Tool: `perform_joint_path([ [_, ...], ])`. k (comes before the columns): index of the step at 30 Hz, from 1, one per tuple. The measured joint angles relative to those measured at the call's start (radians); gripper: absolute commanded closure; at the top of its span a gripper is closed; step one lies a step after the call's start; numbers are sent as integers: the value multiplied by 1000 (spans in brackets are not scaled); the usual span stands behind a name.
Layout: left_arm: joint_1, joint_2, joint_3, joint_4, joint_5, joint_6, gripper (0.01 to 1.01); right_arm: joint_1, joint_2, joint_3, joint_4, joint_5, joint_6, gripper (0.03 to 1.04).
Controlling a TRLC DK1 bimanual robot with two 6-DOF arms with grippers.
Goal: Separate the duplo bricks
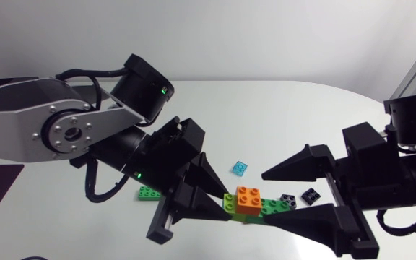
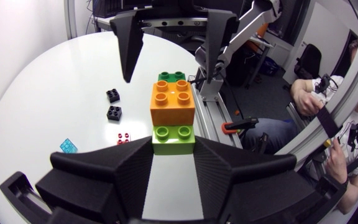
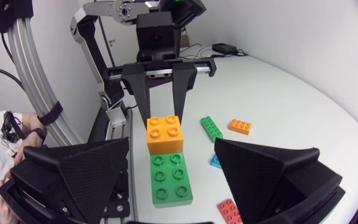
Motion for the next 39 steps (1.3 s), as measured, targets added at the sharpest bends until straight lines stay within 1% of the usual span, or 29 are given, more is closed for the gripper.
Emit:
perform_joint_path([
  [5,-34,-20,0,-23,-26,24,769,61,0,0,-14,59,-23,72],
  [12,-39,-21,0,-44,-33,41,769,110,0,0,-34,92,-37,77],
  [18,-39,-22,0,-50,-36,53,769,144,0,0,-37,122,-48,130],
  [21,-39,-23,0,-52,-37,56,769,153,0,0,-36,133,-51,134],
  [23,-39,-24,0,-52,-37,56,769,156,-1,0,-36,140,-51,164],
  [27,-39,-25,0,-52,-40,60,769,169,-1,0,-34,160,-51,164],
  [30,-39,-26,0,-51,-45,60,769,183,-1,-1,-32,182,-51,193],
  [35,-39,-26,0,-51,-53,67,769,207,-1,-6,-6,214,-50,302],
  [36,-39,-26,0,-51,-56,68,769,213,-2,-9,-1,220,-50,336],
  [38,-39,-26,0,-51,-56,69,769,219,-2,-14,10,225,-47,457],
  [39,-39,-26,0,-51,-56,76,769,219,-2,-15,13,228,-47,500],
])
